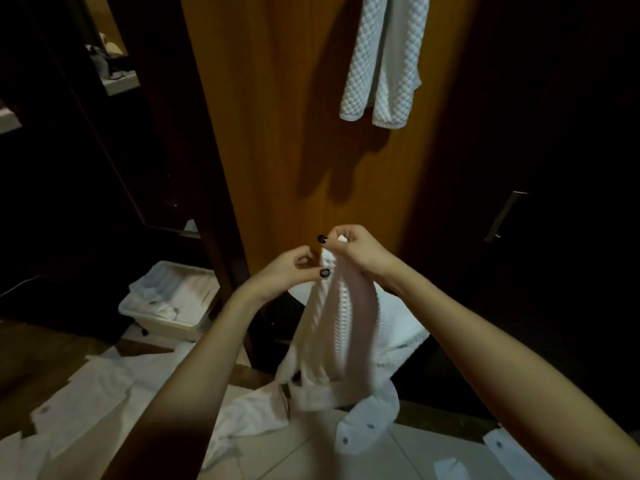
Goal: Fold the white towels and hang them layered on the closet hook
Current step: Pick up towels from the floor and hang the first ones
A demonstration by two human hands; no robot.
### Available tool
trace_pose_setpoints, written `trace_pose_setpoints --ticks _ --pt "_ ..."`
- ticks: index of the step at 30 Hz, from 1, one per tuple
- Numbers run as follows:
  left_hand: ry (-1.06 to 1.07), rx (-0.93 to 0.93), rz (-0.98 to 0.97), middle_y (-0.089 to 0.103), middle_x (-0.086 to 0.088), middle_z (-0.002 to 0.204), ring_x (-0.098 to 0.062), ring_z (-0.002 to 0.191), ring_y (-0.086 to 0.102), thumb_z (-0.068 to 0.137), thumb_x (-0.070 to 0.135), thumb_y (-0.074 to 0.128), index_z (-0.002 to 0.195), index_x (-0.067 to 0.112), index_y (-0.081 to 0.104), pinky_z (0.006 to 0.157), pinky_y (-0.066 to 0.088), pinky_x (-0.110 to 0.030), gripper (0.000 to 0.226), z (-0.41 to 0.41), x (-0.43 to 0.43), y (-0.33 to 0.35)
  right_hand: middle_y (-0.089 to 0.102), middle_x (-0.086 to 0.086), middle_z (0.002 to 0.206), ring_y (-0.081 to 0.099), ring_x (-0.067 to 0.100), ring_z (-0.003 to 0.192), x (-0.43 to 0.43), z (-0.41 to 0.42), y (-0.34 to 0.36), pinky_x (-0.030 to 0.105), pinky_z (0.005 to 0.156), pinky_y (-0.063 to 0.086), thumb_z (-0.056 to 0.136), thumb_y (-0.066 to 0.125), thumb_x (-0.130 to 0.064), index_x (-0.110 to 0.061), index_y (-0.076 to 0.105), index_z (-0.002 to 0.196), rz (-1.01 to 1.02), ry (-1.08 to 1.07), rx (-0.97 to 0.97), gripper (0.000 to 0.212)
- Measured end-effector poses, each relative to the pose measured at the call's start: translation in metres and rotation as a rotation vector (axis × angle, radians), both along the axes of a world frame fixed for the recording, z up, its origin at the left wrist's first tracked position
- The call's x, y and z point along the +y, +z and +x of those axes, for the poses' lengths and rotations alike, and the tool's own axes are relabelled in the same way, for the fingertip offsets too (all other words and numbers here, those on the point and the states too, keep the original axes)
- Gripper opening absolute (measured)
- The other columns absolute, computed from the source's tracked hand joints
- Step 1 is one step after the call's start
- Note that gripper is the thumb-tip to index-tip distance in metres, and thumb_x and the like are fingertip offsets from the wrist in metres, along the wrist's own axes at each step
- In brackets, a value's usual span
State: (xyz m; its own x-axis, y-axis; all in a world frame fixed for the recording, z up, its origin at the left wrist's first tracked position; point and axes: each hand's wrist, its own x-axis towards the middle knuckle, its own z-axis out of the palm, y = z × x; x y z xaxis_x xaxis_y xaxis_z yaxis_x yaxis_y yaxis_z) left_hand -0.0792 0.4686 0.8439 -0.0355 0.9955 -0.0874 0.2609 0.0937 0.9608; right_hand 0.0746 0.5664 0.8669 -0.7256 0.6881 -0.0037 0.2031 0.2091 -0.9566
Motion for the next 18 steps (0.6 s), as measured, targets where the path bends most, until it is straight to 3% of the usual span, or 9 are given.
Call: trace_pose_setpoints --ticks 3,6,10,11,12,13,14,16,18 --pt "-0.028 -0.067 -0.055 0.068 -0.007 0.107 -0.014 0.101 0.067 0.086 0.015 0.072 0.122 0.004 0.05 0.084 0.054 -0.025 0.043 0.015 0.008 -0.007 0.051 -0.003 0.057 0.043 0.005 0.047 0.003 0.009 0.001 0.02 0.05 0.037 0.097 0.061 -0.019 -0.016 0.056 0.067 0.046 -0.016 -0.054 0.031" --pt "-0.077 -0.034 -0.081 0.071 -0.01 0.102 -0.017 0.092 0.067 0.088 0.02 0.071 0.112 0.007 0.061 0.079 0.052 -0.027 0.028 0.036 0.018 -0.007 0.056 0.003 0.063 0.048 0.013 0.056 0.005 0.023 0.005 0.025 0.055 0.038 0.095 0.063 -0.017 -0.016 0.057 0.065 0.047 -0.041 -0.047 0.031" --pt "-0.061 -0.133 -0.02 0.074 -0.012 0.103 -0.021 0.094 0.068 0.085 0.032 0.072 0.105 0.008 0.069 0.083 0.05 -0.033 0.032 0.058 0.03 0.001 0.05 -0.009 0.054 0.042 0.003 0.051 0.009 0.047 0.015 0.022 0.055 0.033 0.099 0.04 -0.054 -0.015 0.049 0.066 0.07 -0.133 -0.05 0.052" --pt "-0.063 -0.203 -0.014 0.075 -0.008 0.1 -0.02 0.093 0.07 0.081 0.035 0.071 0.105 0.011 0.069 0.082 0.053 -0.032 0.033 0.062 0.032 0.006 0.063 -0.003 0.066 0.052 0.006 0.062 0.012 0.056 0.014 0.024 0.064 0.038 0.095 0.027 -0.066 -0.009 0.058 0.074 0.061 -0.142 -0.107 0.068" --pt "-0.065 -0.266 -0.011 0.075 -0.006 0.098 -0.02 0.091 0.071 0.079 0.037 0.071 0.103 0.014 0.07 0.079 0.056 -0.031 0.034 0.063 0.035 0.012 0.072 0.006 0.096 0.061 0.011 0.085 0.014 0.067 0.011 0.027 0.076 0.041 0.088 0.017 -0.075 -0.005 0.068 0.096 0.016 -0.149 -0.172 0.087" --pt "-0.053 -0.308 -0.003 0.076 -0.005 0.094 -0.02 0.088 0.072 0.077 0.038 0.07 0.1 0.015 0.069 0.075 0.058 -0.03 0.032 0.064 0.037 0.018 0.067 0.008 0.122 0.061 0.017 0.107 0.016 0.076 0.004 0.029 0.088 0.042 0.082 0.012 -0.08 -0.01 0.067 0.117 -0.064 -0.161 -0.217 0.096" --pt "-0.021 -0.327 0.025 0.076 -0.004 0.088 -0.018 0.083 0.073 0.076 0.038 0.069 0.097 0.015 0.069 0.069 0.057 -0.028 0.03 0.065 0.04 0.025 0.064 0.008 0.129 0.059 0.022 0.116 0.016 0.085 -0.004 0.032 0.095 0.043 0.078 0.012 -0.083 -0.014 0.067 0.122 -0.149 -0.168 -0.226 0.099" --pt "0.045 -0.343 0.101 0.075 -0.001 0.08 -0.014 0.075 0.072 0.077 0.037 0.067 0.093 0.011 0.068 0.061 0.055 -0.024 0.03 0.063 0.044 0.039 0.071 0.003 0.11 0.064 0.022 0.102 0.014 0.097 -0.019 0.043 0.099 0.047 0.084 0.026 -0.078 -0.016 0.071 0.106 -0.253 -0.124 -0.19 0.08" --pt "0.067 -0.364 0.148 0.074 -0.001 0.081 -0.015 0.075 0.072 0.079 0.038 0.066 0.097 0.008 0.066 0.061 0.055 -0.024 0.035 0.061 0.044 0.049 0.07 0.001 0.098 0.064 0.021 0.093 0.013 0.103 -0.032 0.052 0.103 0.046 0.097 0.053 -0.045 -0.016 0.071 0.1 -0.223 -0.058 -0.197 0.033"
